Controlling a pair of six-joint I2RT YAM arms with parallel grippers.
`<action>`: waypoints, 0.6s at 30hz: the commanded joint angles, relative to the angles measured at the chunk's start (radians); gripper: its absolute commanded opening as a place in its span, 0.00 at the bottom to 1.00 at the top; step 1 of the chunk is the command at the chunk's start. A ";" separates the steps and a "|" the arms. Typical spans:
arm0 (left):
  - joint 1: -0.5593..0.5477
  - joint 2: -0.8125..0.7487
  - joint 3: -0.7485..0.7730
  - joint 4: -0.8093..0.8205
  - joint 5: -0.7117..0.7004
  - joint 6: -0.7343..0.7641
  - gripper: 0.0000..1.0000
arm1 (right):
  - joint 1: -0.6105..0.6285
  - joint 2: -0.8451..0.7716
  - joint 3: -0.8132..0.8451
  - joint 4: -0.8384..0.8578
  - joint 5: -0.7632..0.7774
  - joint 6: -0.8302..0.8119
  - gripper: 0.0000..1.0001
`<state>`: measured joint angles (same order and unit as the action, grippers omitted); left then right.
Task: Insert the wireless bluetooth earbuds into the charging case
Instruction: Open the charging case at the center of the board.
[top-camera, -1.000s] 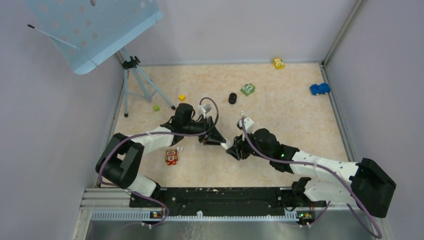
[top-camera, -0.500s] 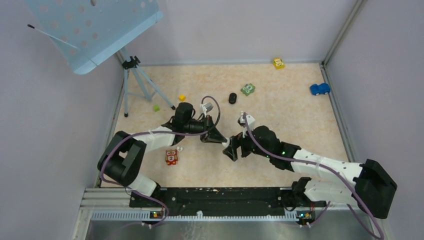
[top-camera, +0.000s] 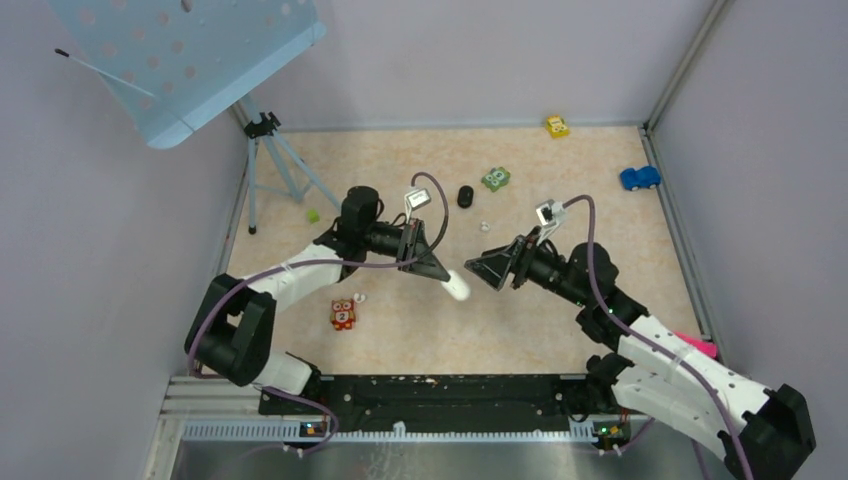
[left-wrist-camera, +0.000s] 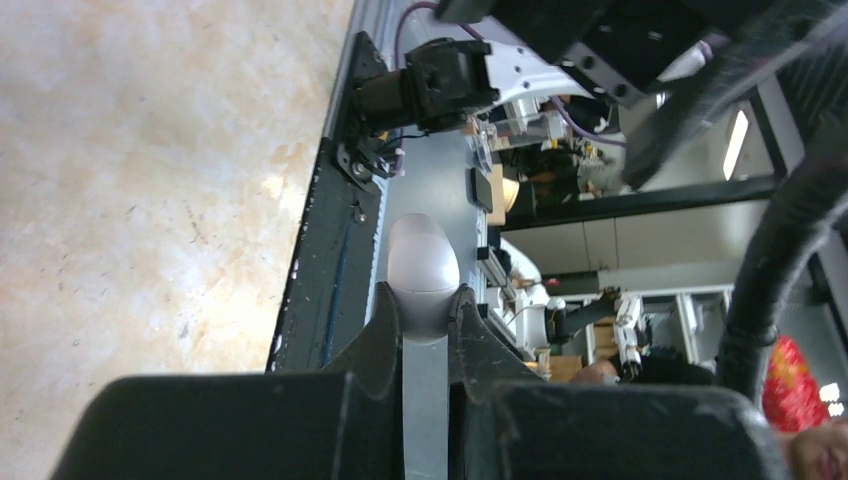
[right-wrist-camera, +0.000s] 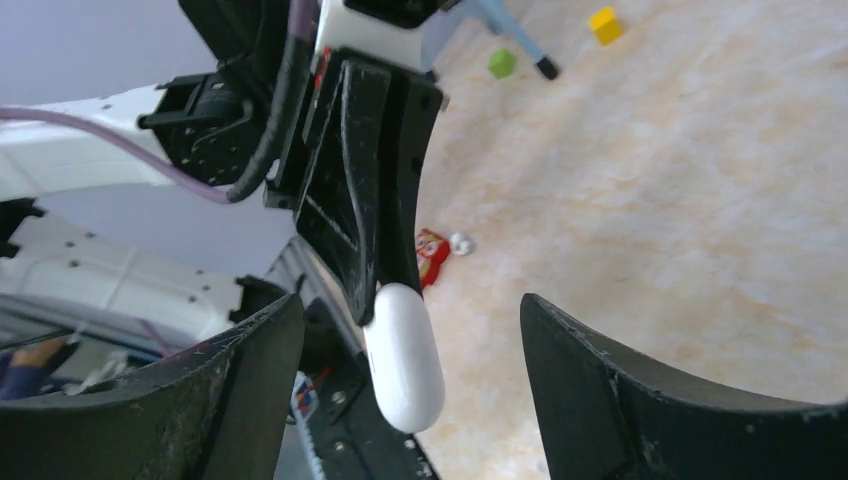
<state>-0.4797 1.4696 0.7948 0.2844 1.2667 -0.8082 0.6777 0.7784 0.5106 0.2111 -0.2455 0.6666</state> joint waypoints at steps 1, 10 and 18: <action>0.002 -0.066 0.059 0.036 0.076 0.052 0.00 | -0.013 0.013 -0.085 0.235 -0.201 0.170 0.76; 0.000 -0.089 0.041 0.129 0.084 -0.024 0.00 | -0.013 0.101 -0.140 0.414 -0.321 0.214 0.66; 0.001 -0.104 0.037 0.133 0.080 -0.023 0.00 | -0.013 0.167 -0.174 0.583 -0.368 0.296 0.38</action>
<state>-0.4797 1.4055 0.8310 0.3580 1.3212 -0.8352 0.6708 0.9276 0.3531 0.6350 -0.5739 0.9138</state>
